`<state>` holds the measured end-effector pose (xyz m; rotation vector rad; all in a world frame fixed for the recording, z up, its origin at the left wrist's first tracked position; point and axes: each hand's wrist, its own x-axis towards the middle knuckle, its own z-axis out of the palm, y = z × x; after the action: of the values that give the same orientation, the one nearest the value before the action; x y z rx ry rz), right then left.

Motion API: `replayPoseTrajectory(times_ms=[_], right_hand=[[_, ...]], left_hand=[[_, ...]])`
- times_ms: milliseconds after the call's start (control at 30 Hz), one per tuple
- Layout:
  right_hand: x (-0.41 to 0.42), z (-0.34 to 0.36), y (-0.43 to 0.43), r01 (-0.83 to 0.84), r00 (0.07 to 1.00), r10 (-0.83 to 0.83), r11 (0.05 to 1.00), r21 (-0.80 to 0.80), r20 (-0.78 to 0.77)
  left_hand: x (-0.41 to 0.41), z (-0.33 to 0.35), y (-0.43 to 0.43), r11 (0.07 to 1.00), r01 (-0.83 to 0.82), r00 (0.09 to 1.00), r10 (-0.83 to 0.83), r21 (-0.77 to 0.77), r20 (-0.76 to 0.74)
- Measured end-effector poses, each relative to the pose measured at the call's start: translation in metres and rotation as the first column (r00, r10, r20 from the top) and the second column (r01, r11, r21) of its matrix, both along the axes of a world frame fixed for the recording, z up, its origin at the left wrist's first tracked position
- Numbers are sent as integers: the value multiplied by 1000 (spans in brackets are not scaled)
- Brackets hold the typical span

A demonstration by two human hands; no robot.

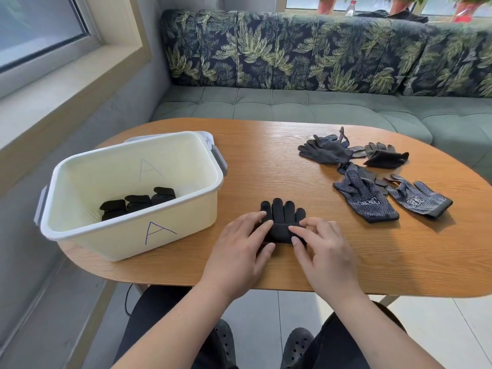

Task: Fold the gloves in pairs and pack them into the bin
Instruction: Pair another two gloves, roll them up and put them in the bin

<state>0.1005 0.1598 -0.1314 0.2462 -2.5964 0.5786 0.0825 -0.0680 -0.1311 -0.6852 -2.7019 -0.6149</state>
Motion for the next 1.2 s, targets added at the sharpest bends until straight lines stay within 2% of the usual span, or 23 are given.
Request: replayPoseTrajectory(times_ms=[133,367,700,867,1000,1200], right_hand=[[3,-3,-3,-28,997,35,995,101,-75],[-1,-10,-5,30,993,-15,992,122,-119],[-1,-7,-3,-3,1000,5,996,88,-25],[-3,-1,1,-60,995,60,998,3,78],[0,4,1,-57,993,63,996,-63,104],[5,12,4,-20,978,91,936,-352,187]], left_hand=[[4,-1,1,997,67,996,-69,-38,-59],[-2,-6,3,998,32,999,-32,-56,0],[-1,-3,3,999,24,1000,-24,-26,14],[1,5,-2,999,-8,998,6,37,66],[1,6,-2,994,-27,996,19,106,83],[4,12,-7,964,-88,986,48,253,161]])
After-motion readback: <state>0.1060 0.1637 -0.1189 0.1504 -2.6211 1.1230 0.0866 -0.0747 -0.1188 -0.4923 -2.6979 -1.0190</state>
